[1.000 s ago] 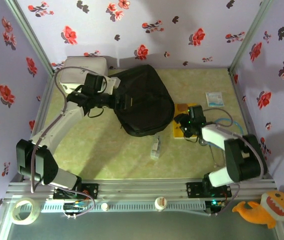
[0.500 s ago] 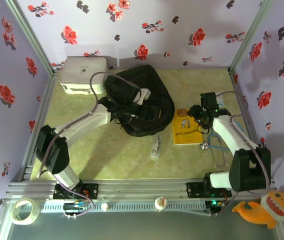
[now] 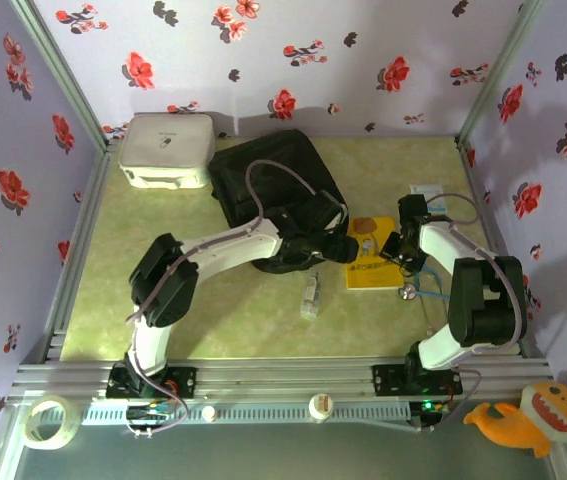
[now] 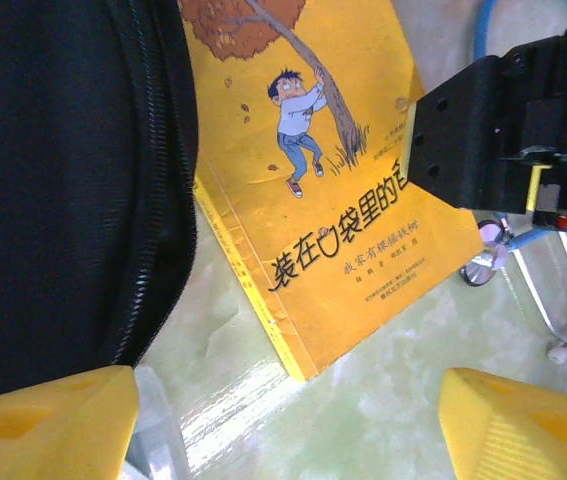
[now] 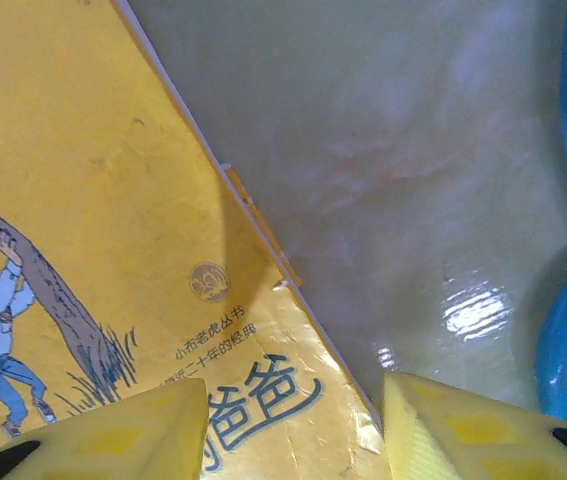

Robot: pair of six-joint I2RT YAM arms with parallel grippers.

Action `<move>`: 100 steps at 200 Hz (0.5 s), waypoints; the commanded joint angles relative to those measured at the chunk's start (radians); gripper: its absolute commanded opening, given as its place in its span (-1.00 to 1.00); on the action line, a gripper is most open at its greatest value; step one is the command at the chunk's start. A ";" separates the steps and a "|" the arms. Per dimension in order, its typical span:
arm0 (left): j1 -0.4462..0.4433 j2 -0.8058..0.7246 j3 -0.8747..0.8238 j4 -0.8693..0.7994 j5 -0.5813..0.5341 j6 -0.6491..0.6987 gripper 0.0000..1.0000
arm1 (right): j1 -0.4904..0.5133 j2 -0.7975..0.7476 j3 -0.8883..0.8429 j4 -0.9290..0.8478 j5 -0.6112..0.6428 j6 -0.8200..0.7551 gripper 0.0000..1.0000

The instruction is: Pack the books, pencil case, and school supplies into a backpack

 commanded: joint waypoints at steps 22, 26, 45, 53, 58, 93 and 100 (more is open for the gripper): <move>-0.039 0.080 0.083 -0.051 -0.024 0.018 0.44 | -0.005 0.005 -0.063 -0.020 -0.057 0.017 -0.02; -0.041 0.085 0.088 -0.055 -0.025 0.019 0.43 | -0.005 0.001 -0.070 -0.019 -0.063 0.022 -0.01; -0.052 0.107 0.101 -0.062 -0.024 0.024 0.35 | -0.003 -0.030 -0.101 -0.012 -0.101 0.044 -0.10; -0.055 0.112 0.102 -0.061 -0.024 0.026 0.29 | -0.002 -0.045 -0.117 -0.008 -0.116 0.056 -0.13; -0.058 0.118 0.104 -0.061 -0.023 0.026 0.26 | -0.002 -0.054 -0.126 -0.005 -0.125 0.065 -0.15; -0.078 0.145 0.115 -0.063 -0.029 0.039 0.11 | 0.006 -0.094 -0.180 0.022 -0.183 0.116 -0.19; -0.080 0.154 0.117 -0.068 -0.038 0.034 0.08 | 0.006 -0.100 -0.185 0.024 -0.180 0.119 -0.19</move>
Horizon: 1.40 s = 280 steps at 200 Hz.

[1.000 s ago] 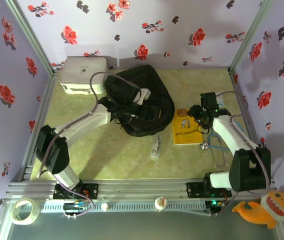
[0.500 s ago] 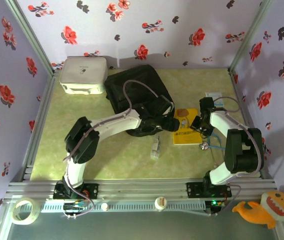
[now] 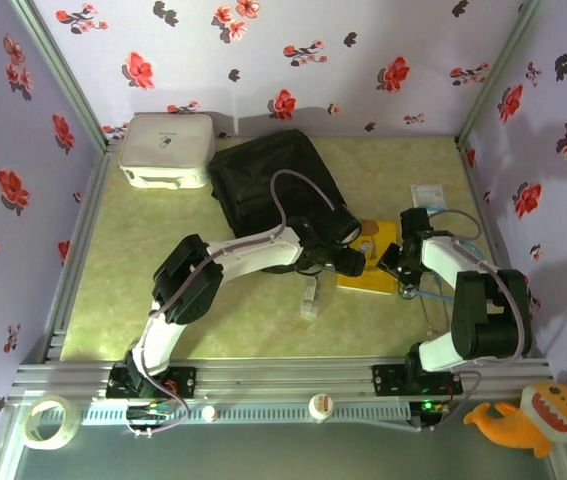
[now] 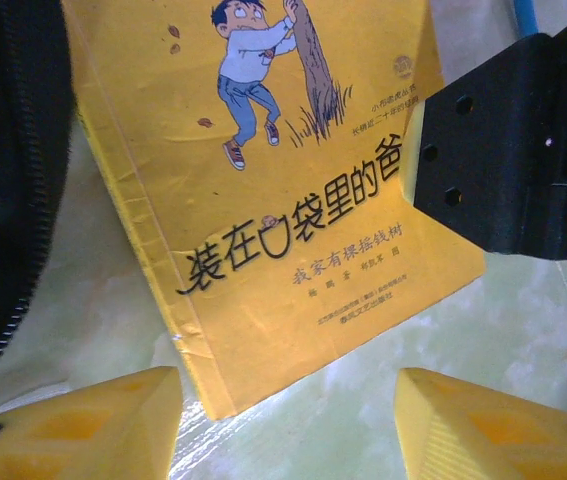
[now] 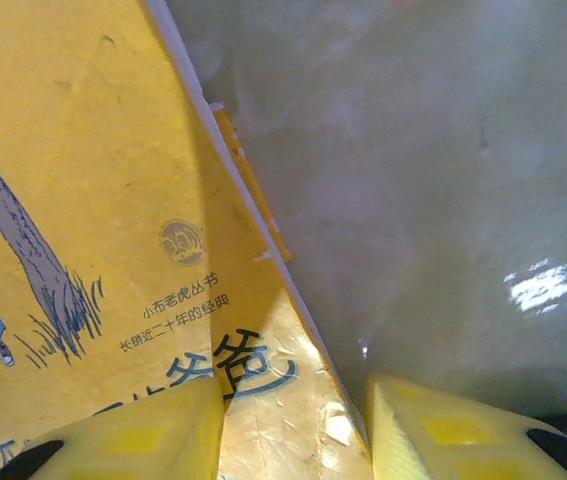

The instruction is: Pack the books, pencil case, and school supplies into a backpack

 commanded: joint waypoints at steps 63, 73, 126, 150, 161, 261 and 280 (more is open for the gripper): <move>-0.015 0.143 0.099 -0.062 -0.091 0.013 -0.14 | 0.010 0.005 -0.002 -0.046 0.009 -0.001 -0.12; -0.015 0.163 0.113 -0.072 -0.080 0.016 -0.20 | 0.010 0.015 0.003 -0.042 -0.005 -0.014 -0.08; -0.017 0.228 0.153 -0.115 -0.071 0.032 -0.32 | 0.010 0.033 0.016 -0.035 -0.091 -0.046 -0.07; -0.021 0.262 0.175 -0.152 -0.076 0.053 -0.35 | 0.011 0.009 0.025 -0.045 -0.144 -0.042 -0.14; -0.024 0.276 0.182 -0.169 -0.077 0.062 -0.36 | 0.012 -0.014 0.033 -0.061 -0.148 -0.041 -0.16; -0.035 0.314 0.194 -0.213 -0.079 0.089 -0.39 | 0.013 -0.130 0.046 -0.084 -0.160 -0.014 -0.51; -0.035 0.311 0.193 -0.211 -0.079 0.090 -0.40 | 0.014 -0.125 0.032 -0.064 -0.169 0.001 -0.61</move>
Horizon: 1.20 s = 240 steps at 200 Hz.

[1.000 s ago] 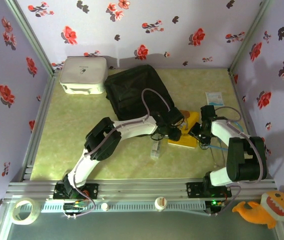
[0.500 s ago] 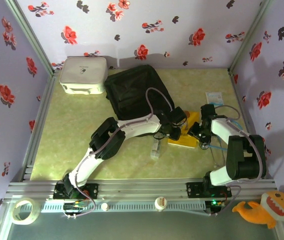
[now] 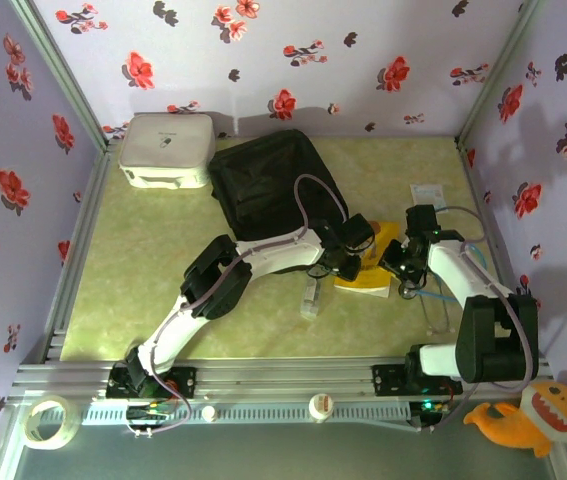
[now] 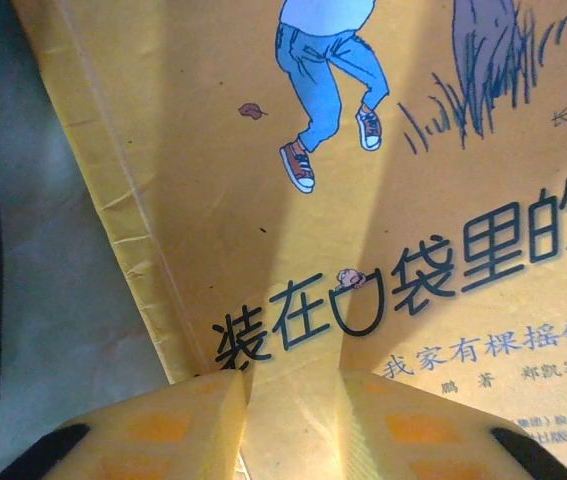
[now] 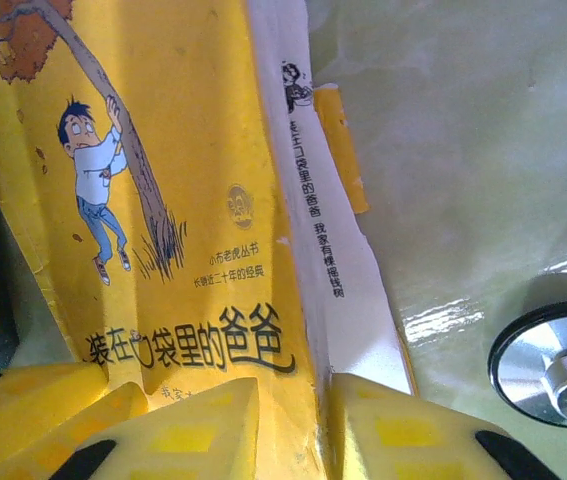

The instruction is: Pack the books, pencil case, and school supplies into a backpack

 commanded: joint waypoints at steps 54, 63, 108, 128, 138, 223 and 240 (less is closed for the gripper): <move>-0.007 0.017 0.018 -0.059 0.030 0.076 -0.35 | 0.015 -0.105 -0.015 0.070 0.020 0.043 -0.97; 0.002 -0.016 0.036 -0.068 0.038 0.097 -0.32 | 0.013 -0.131 -0.015 0.080 0.043 0.046 -1.00; 0.089 -0.200 0.070 -0.075 0.136 0.103 -0.06 | 0.006 -0.215 0.039 0.128 0.104 0.050 -1.00; 0.139 -0.285 0.037 -0.059 0.156 0.076 0.03 | 0.002 -0.228 0.090 0.134 0.105 0.037 -1.00; 0.167 -0.331 0.006 -0.037 0.170 0.069 0.10 | 0.001 -0.230 0.118 0.134 0.106 0.030 -1.00; 0.465 -0.633 -0.394 0.272 0.440 -0.117 0.79 | 0.022 -0.193 0.255 0.312 -0.279 0.082 -1.00; 0.507 -0.663 -0.465 0.366 0.516 -0.171 0.88 | 0.065 -0.178 0.272 0.342 -0.322 0.087 -1.00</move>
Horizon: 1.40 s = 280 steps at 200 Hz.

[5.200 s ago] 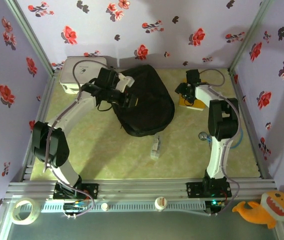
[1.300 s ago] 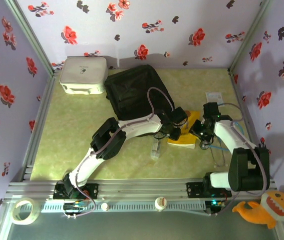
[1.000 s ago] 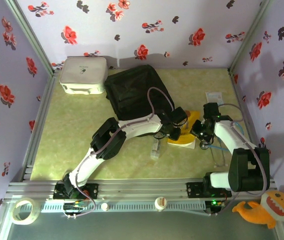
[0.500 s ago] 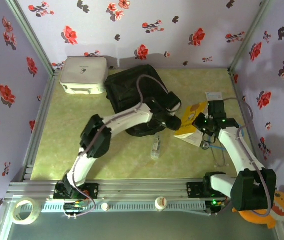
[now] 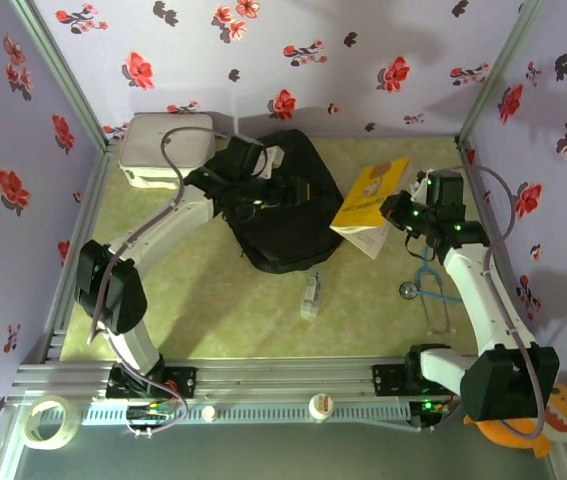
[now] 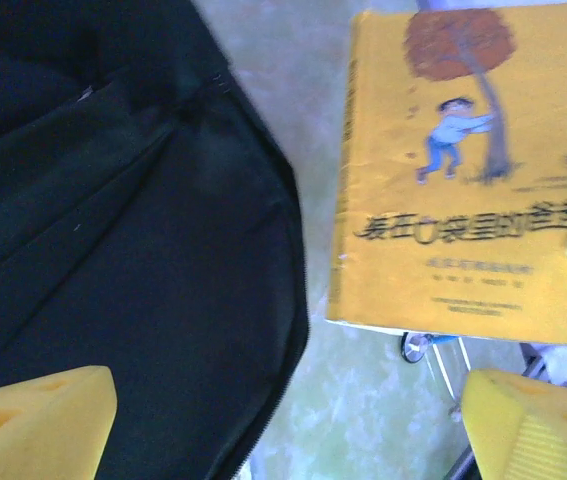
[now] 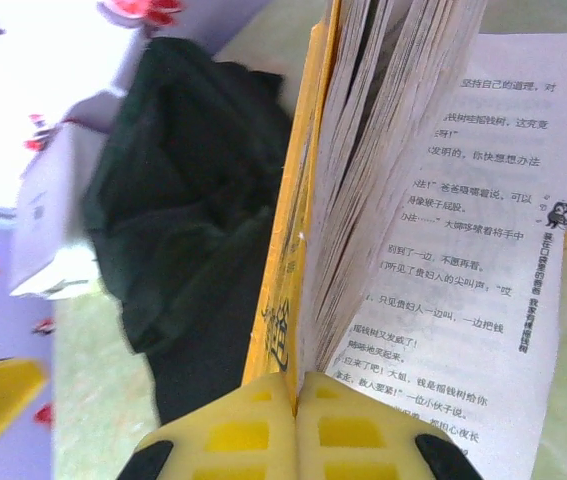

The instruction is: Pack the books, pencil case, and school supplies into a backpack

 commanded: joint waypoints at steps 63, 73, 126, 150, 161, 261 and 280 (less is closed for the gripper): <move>0.077 -0.018 -0.168 0.336 0.328 -0.235 0.99 | 0.191 0.094 0.103 0.236 -0.273 0.036 -1.00; 0.081 0.002 -0.168 0.402 0.373 -0.286 0.99 | 0.199 0.098 0.100 0.254 -0.293 0.043 -1.00; 0.082 0.071 -0.137 0.425 0.400 -0.315 0.99 | 0.202 0.062 0.058 0.337 -0.341 0.079 -1.00; 0.082 0.080 -0.131 0.387 0.374 -0.292 0.98 | 0.203 0.062 0.049 0.365 -0.367 0.095 -1.00; 0.082 0.079 -0.132 0.397 0.375 -0.297 0.98 | 0.203 0.062 0.048 0.376 -0.370 0.100 -1.00; 0.078 0.033 -0.136 0.472 0.431 -0.324 0.48 | 0.203 0.080 -0.008 0.358 -0.386 0.079 -1.00; 0.082 0.015 -0.134 0.460 0.421 -0.309 0.35 | 0.201 0.070 -0.006 0.282 -0.349 0.032 -1.00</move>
